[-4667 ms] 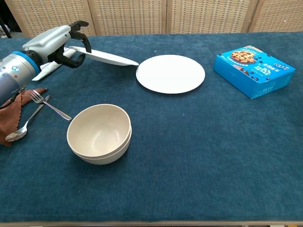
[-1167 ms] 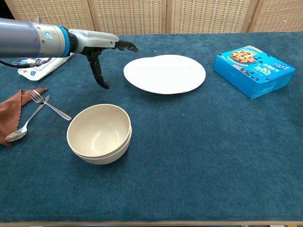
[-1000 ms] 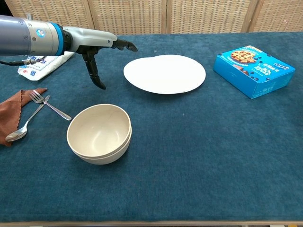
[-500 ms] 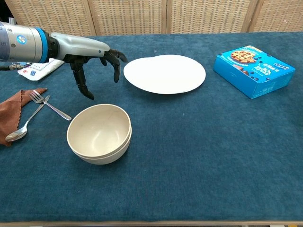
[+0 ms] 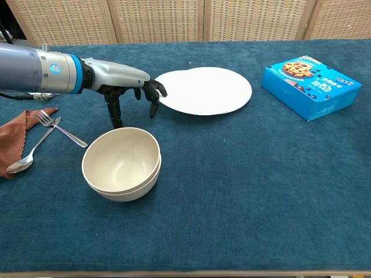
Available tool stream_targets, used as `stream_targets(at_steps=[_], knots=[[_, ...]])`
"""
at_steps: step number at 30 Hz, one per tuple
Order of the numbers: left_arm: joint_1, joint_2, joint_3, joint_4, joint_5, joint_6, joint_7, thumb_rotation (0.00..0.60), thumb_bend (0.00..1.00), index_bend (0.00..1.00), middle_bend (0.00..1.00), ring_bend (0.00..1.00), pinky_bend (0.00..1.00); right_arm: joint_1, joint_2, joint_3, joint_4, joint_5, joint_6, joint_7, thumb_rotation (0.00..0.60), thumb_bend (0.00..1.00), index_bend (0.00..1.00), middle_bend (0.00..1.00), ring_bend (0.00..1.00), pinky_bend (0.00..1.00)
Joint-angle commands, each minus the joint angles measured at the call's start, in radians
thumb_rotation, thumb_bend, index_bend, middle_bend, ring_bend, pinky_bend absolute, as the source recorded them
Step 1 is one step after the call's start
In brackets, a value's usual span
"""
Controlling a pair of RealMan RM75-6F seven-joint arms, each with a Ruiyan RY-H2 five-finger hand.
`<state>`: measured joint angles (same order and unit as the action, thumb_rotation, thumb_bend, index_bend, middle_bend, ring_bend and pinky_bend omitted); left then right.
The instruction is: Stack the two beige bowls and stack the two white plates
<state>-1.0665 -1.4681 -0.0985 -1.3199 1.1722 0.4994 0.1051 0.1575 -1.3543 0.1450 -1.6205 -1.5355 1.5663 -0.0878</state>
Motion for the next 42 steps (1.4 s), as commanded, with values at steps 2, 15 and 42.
stream_targets(at_steps=[2,15,42], knots=[[-0.019,-0.027,0.0,0.017,-0.037,-0.009,0.029,0.6,0.14,0.44,0.13,0.19,0.23,-0.001,0.0,0.001,0.001,0.002,0.001,0.003,0.6,0.0,0.0,0.0,0.0,0.0],[-0.041,-0.101,-0.014,0.079,-0.123,0.052,0.093,0.6,0.15,0.44,0.13,0.19,0.23,-0.001,0.004,0.005,0.003,0.005,0.003,0.013,0.6,0.0,0.0,0.0,0.0,0.0],[-0.048,-0.22,-0.067,0.215,-0.102,0.088,0.033,0.6,0.15,0.41,0.13,0.16,0.23,0.001,0.001,-0.001,0.0,0.0,-0.001,0.009,0.6,0.0,0.0,0.0,0.0,0.0]])
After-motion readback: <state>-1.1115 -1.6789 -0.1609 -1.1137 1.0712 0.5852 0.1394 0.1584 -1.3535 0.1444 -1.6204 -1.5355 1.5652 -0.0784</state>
